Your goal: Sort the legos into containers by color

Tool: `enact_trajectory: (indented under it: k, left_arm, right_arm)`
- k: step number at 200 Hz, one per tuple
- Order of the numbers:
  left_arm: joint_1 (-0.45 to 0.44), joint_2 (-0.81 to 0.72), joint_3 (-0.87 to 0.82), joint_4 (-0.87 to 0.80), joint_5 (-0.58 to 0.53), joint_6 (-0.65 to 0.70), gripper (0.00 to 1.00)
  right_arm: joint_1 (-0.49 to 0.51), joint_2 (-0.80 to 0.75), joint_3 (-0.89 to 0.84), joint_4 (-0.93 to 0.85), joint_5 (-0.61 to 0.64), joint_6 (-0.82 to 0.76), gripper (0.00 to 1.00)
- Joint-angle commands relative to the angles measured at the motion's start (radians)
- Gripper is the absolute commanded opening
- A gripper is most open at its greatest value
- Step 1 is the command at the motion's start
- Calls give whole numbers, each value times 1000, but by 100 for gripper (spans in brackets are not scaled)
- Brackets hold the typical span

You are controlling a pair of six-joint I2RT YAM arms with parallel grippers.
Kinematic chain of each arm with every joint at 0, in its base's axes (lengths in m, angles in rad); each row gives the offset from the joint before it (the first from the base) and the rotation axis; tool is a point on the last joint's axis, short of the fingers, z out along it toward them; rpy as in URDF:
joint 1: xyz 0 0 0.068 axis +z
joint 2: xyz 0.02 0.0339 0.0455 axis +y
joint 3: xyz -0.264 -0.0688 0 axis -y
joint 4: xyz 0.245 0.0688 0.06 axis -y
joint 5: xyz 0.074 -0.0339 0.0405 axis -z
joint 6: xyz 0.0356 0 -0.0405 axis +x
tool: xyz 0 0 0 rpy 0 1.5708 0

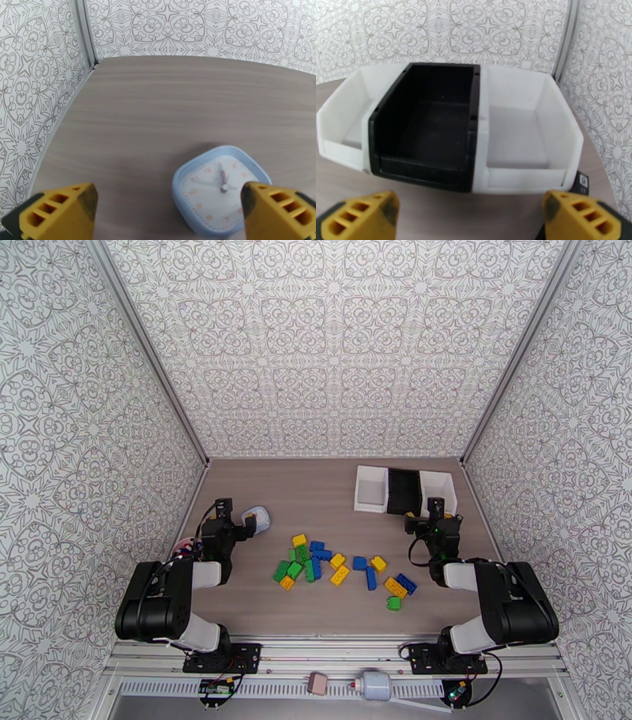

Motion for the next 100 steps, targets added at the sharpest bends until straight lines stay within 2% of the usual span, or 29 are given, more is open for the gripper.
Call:
enact_trajectory:
  k: [1,51,100]
  left_arm:
    - [-7,-51,27,-66,-41,-10,100]
    - [-42,-111,-6,-61,-70,17,100]
    - [-158,-338,-34,-205,-93,69,100]
  right_arm:
    - [-1,-61,39,-77,-19,2,100]
    - [11,-187,68,-227,-23,-6,100]
    - [69,-349,135,-515,13,92,100]
